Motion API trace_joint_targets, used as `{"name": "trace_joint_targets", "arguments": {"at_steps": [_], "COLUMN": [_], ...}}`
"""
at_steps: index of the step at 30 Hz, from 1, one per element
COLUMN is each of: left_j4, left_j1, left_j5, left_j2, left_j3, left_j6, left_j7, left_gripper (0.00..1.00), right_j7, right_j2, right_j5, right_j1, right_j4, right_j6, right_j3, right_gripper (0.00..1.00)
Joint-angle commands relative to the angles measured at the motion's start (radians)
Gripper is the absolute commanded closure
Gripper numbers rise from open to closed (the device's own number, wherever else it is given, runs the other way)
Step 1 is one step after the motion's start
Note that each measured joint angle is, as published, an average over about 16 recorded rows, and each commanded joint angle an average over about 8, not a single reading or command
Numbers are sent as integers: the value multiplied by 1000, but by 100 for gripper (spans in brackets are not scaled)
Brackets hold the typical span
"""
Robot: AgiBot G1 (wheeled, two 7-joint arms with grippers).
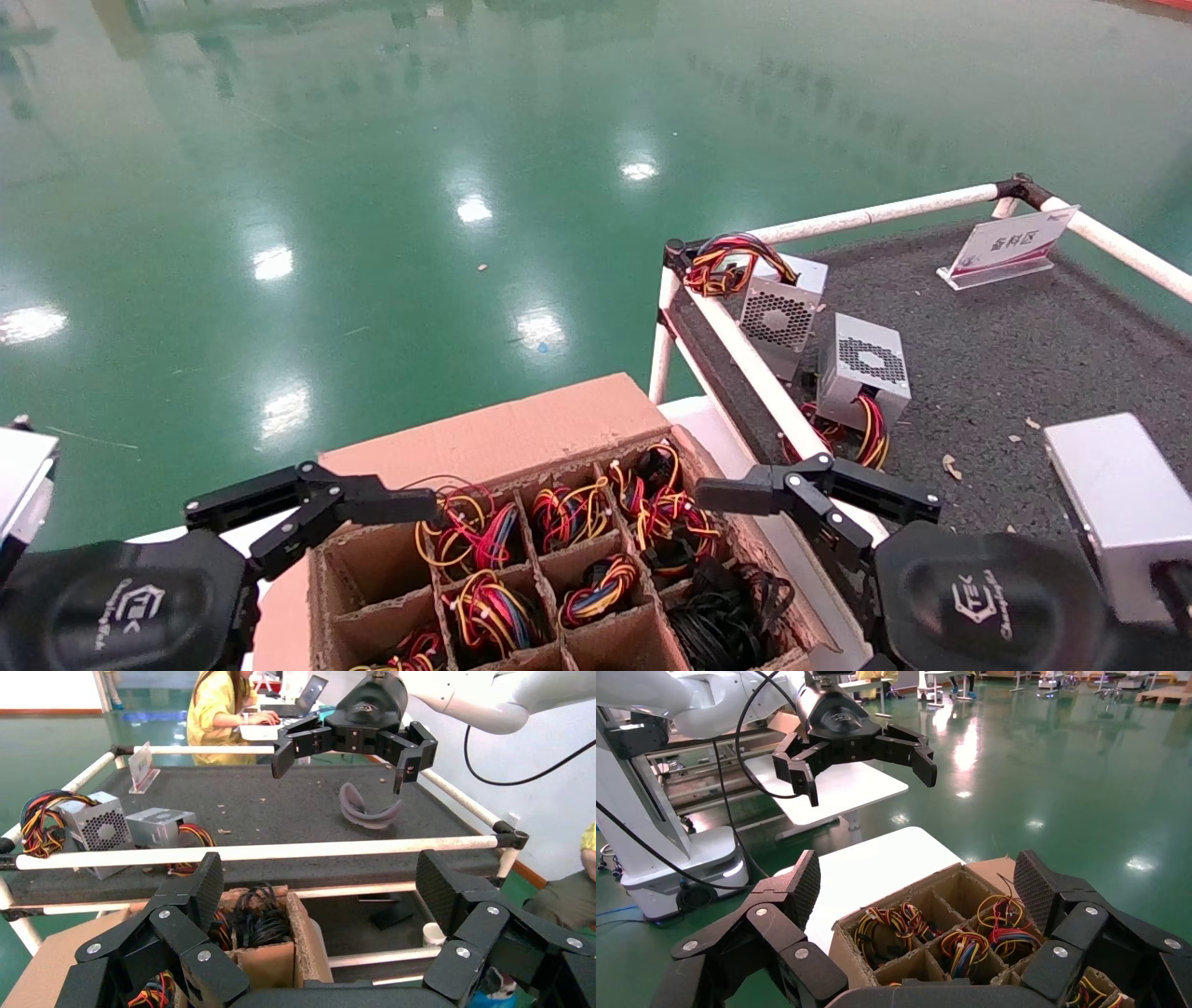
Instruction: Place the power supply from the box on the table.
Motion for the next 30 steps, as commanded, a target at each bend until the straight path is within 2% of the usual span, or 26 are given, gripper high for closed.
{"name": "trace_joint_targets", "arguments": {"at_steps": [1, 11, 13, 19, 20, 21, 30], "left_j4": [0, 0, 0, 0, 0, 0, 0], "left_j1": [0, 0, 0, 0, 0, 0, 0], "left_j5": [0, 0, 0, 0, 0, 0, 0], "left_j2": [0, 0, 0, 0, 0, 0, 0], "left_j3": [0, 0, 0, 0, 0, 0, 0], "left_j6": [0, 0, 0, 0, 0, 0, 0], "left_j7": [0, 0, 0, 0, 0, 0, 0], "left_gripper": [0, 0, 13, 88, 95, 100, 100], "right_j7": [0, 0, 0, 0, 0, 0, 0], "right_j2": [0, 0, 0, 0, 0, 0, 0], "right_j5": [0, 0, 0, 0, 0, 0, 0], "right_j1": [0, 0, 0, 0, 0, 0, 0], "right_j4": [0, 0, 0, 0, 0, 0, 0], "right_j6": [0, 0, 0, 0, 0, 0, 0], "right_j3": [0, 0, 0, 0, 0, 0, 0], "right_gripper": [0, 0, 0, 0, 0, 0, 0]}}
